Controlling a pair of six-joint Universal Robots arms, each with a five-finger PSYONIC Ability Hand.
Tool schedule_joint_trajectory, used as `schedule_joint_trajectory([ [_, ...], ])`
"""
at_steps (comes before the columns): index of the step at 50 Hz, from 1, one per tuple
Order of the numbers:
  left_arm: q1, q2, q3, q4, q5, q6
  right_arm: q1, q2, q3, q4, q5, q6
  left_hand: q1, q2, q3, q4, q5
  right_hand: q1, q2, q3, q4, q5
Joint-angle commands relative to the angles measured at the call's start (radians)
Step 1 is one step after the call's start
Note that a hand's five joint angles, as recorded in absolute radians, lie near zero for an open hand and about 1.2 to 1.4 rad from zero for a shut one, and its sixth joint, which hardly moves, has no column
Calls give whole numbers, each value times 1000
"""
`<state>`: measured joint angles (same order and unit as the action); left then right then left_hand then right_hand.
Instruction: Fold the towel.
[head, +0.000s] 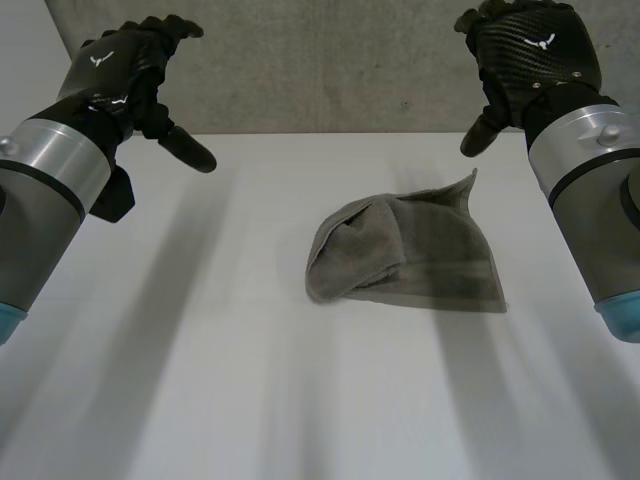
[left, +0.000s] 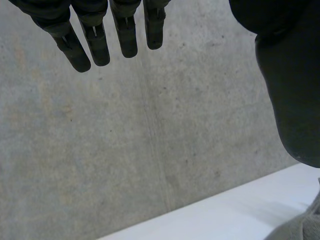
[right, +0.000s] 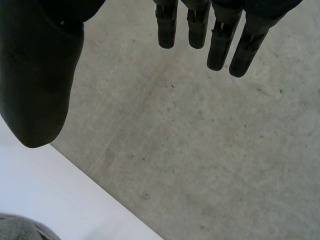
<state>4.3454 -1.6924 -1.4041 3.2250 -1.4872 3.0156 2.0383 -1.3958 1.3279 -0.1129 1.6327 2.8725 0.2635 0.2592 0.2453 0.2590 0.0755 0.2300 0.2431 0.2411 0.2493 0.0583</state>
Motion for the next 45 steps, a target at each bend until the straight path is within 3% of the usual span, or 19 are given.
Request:
schedule_joint_trajectory([
  [1,0,-7,27,-51,-7,2,-23,35,-36,65,42,31,-68,-63,-49,-63,-54,-55,-69,-67,-75,-58],
  [15,0,-4,31,-68,-7,3,-49,73,-93,196,38,111,-68,-63,-49,-63,-54,-55,-69,-67,-75,-58],
  [29,2,-12,31,-70,-5,14,-44,110,-105,206,7,108,-68,-63,-49,-63,-54,-55,-69,-67,-75,-58],
  [36,0,-7,34,-59,-8,75,-32,344,-200,208,-167,110,-68,-63,-49,-63,-54,-55,-69,-67,-75,-58],
  [40,2,-9,34,-59,-7,78,5,515,-335,211,-182,111,-68,-63,-49,-63,-54,-55,-69,-67,-75,-58],
  [42,3,-13,34,-57,-7,78,40,715,-513,255,-177,108,-68,-63,-49,-63,-54,-55,-69,-67,-75,-58],
  [45,3,-16,34,-57,-5,78,43,802,-605,305,-175,110,-68,-63,-49,-63,-54,-39,-52,-50,-59,-42],
])
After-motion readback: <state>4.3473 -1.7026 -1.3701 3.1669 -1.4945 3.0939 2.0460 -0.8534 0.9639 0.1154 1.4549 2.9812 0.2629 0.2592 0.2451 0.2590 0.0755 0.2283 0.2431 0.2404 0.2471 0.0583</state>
